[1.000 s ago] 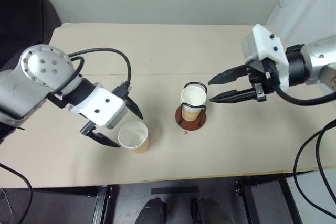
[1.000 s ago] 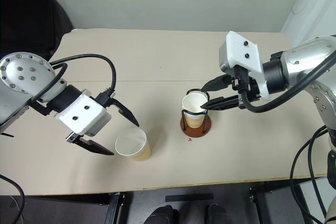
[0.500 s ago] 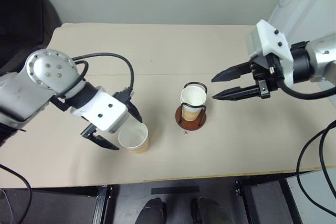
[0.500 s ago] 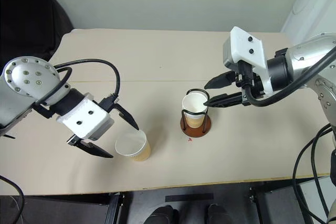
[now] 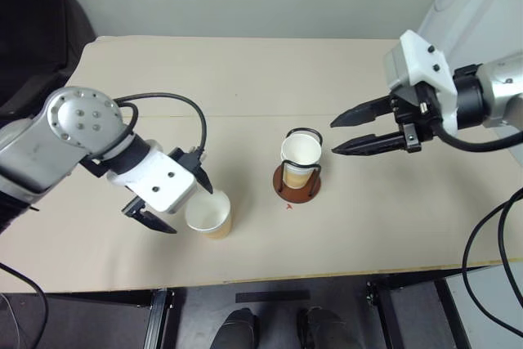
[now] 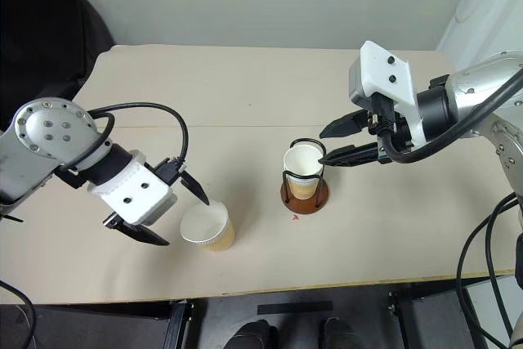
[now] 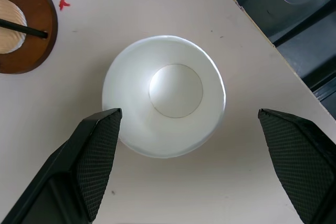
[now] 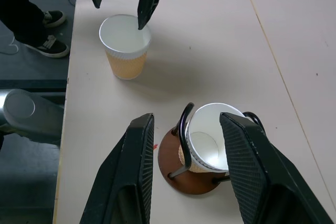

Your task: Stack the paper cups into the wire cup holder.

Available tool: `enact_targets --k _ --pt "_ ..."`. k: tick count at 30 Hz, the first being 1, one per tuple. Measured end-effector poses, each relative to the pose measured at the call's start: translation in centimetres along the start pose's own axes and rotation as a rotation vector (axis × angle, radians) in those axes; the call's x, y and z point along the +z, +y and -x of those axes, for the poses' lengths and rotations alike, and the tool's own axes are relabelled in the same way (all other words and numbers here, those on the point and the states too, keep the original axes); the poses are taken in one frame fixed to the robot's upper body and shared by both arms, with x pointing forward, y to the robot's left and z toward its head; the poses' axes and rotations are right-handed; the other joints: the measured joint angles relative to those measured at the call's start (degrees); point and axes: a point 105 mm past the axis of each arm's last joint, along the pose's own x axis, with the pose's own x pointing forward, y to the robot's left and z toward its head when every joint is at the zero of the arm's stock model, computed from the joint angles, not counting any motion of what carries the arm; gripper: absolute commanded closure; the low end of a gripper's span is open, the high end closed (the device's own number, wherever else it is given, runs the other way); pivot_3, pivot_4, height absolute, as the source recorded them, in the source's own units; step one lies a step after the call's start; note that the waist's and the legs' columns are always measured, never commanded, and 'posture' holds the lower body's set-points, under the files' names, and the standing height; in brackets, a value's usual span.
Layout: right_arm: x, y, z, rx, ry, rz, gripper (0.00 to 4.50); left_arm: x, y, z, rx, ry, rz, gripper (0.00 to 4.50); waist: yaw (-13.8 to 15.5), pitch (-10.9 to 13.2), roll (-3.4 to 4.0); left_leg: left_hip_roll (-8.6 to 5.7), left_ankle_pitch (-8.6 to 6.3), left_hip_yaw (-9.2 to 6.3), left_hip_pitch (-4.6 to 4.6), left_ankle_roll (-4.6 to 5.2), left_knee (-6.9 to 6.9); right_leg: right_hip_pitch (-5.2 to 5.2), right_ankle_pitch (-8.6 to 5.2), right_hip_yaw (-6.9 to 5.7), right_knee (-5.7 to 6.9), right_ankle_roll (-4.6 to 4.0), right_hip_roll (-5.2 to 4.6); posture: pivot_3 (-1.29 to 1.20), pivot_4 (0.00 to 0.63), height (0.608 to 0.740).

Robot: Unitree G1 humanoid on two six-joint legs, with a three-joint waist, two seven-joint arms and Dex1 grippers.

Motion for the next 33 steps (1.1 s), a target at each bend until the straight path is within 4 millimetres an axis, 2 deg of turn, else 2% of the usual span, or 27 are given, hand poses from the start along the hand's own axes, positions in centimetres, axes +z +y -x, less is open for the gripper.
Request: enact_targets --k 14,17,27,28,33 --pt "-0.1 0.1 0.0 0.0 0.004 -0.002 2.57 -1.1 0.0 -1.5 -0.025 0.028 -0.049 0.0 0.0 0.0 0.0 0.0 0.0 0.0 0.0 0.0 0.02 -0.01 0.0 0.0 0.05 0.0 0.0 0.0 0.15 0.74" --pt "-0.1 0.1 0.0 -0.002 0.005 -0.002 2.53 -1.1 0.3 -2.1 -0.021 0.015 -0.072 0.6 0.1 0.0 0.0 0.0 0.0 0.01 0.0 0.0 0.05 -0.01 0.0 0.0 0.07 0.0 -0.01 0.0 0.15 0.74" --pt "-0.8 0.3 -0.1 0.004 0.02 -0.013 2.53 -1.7 0.4 -2.4 -0.016 0.011 -0.047 4.31 0.1 0.0 0.0 0.0 0.0 0.01 0.0 0.0 0.05 -0.02 0.0 0.0 0.09 0.0 -0.01 0.0 0.15 0.74" --pt "-0.8 0.4 -0.1 0.007 0.023 -0.013 2.53 -1.7 0.4 -2.4 -0.015 0.008 -0.045 4.45 0.1 0.0 0.0 0.0 0.0 0.01 0.0 0.0 0.05 -0.02 0.0 0.0 0.09 0.0 -0.01 0.0 0.15 0.74" --pt "-0.7 0.9 0.0 0.038 0.029 0.005 2.53 -1.3 1.1 -2.3 0.004 -0.009 -0.055 4.45 0.1 0.0 0.0 0.0 0.0 0.01 0.0 0.0 0.06 -0.02 0.0 0.0 0.12 0.0 0.0 0.0 0.15 0.74"
